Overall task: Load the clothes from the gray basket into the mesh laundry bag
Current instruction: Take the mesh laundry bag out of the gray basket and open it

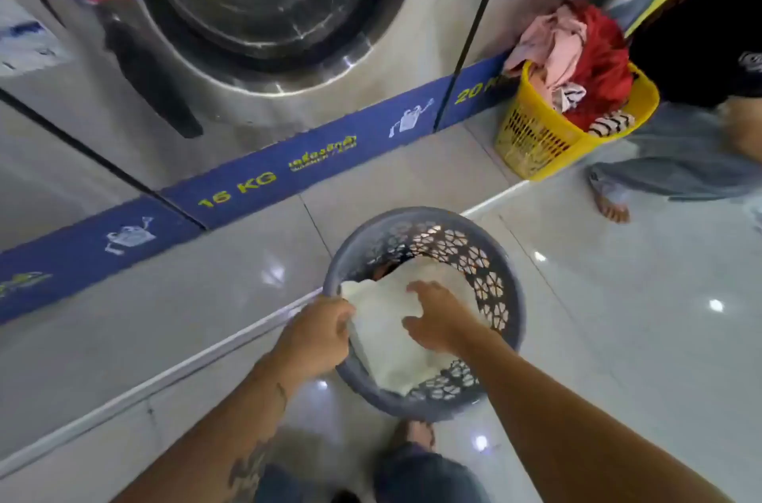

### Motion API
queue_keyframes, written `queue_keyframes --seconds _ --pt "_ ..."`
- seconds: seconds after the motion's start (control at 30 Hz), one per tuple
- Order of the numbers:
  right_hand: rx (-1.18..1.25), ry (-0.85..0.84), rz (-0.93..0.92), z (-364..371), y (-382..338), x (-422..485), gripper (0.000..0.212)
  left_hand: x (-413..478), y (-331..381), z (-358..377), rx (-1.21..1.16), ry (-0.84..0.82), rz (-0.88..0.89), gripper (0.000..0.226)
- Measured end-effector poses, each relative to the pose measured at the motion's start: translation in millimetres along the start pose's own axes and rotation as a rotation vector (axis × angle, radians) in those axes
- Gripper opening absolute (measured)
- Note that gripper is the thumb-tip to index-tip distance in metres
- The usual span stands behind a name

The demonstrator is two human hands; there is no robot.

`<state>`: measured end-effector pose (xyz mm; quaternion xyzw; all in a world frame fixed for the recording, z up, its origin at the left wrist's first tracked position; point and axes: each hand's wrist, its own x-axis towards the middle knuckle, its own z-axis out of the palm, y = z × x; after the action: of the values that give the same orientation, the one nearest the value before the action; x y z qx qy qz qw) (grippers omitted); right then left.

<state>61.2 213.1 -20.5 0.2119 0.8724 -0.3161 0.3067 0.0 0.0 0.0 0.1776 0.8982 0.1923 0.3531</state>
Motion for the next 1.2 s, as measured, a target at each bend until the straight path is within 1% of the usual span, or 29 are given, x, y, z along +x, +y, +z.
queue_keyframes --seconds 0.07,0.17,0.2,0.27,0.4,0.47,0.53,0.57,0.63,0.67,0.7,0.77,0.87,0.93,1.0,1.03,1.1,1.2 --pt "0.003 -0.038 0.017 39.3 14.2 27.6 0.075 29.7 -19.4 31.9 0.059 0.014 0.073 0.04" --pt "0.026 -0.12 0.017 98.5 32.2 64.1 0.084 75.5 -46.3 65.4 0.268 0.047 0.255 0.048" --pt "0.029 -0.134 0.006 114.8 35.7 73.6 0.087 87.2 -51.7 72.1 0.35 0.048 0.315 0.049" --pt "0.0 -0.125 -0.032 139.8 42.6 92.1 0.094 108.3 -64.6 78.8 0.455 0.112 0.414 0.05" --pt "-0.098 -0.088 -0.093 164.3 48.2 111.8 0.11 126.3 -80.6 85.5 0.441 0.282 0.541 0.044" --pt "-0.141 -0.096 -0.123 169.1 50.5 117.2 0.11 127.8 -89.3 90.5 0.415 0.382 0.616 0.038" --pt "-0.123 -0.132 -0.124 171.7 52.2 122.0 0.101 130.1 -95.6 94.5 0.361 0.461 0.673 0.036" --pt "-0.084 -0.164 -0.118 173.0 52.0 124.0 0.093 131.0 -97.7 95.9 0.339 0.492 0.698 0.035" --pt "-0.03 -0.212 -0.127 175.5 50.5 126.6 0.068 132.7 -99.9 99.6 0.303 0.545 0.74 0.033" --pt "-0.042 -0.21 -0.147 176.5 48.5 126.9 0.058 132.9 -100.3 101.3 0.283 0.563 0.752 0.032" --pt "-0.066 -0.192 -0.168 176.7 46.2 126.0 0.052 133.0 -100.1 102.6 0.271 0.576 0.748 0.031" --pt "-0.103 -0.116 -0.214 175.4 41.6 120.2 0.049 130.4 -100.3 103.7 0.269 0.588 0.71 0.033" --pt "-0.105 0.074 -0.275 160.4 35.3 100.7 0.05 122.7 -98.8 100.3 0.319 0.57 0.633 0.042" --pt "-0.081 0.215 -0.294 143.5 29.9 70.4 0.051 103.1 -96.6 97.0 0.355 0.562 0.617 0.046" --pt "-0.029 0.317 -0.343 125.1 23.8 37.7 0.05 79.5 -93.8 94.8 0.38 0.537 0.63 0.053" --pt "-0.003 0.351 -0.378 115.3 19.2 19.8 0.048 67.2 -91.7 93.6 0.387 0.532 0.643 0.058" --pt "0.067 0.378 -0.453 99.2 7.1 -19.2 0.044 39.2 -86.2 88.7 0.369 0.574 0.668 0.067" --pt "0.16 0.347 -0.595 87.1 -10.5 -77.5 0.041 -8.8 -74.9 78.2 0.337 0.721 0.734 0.075"
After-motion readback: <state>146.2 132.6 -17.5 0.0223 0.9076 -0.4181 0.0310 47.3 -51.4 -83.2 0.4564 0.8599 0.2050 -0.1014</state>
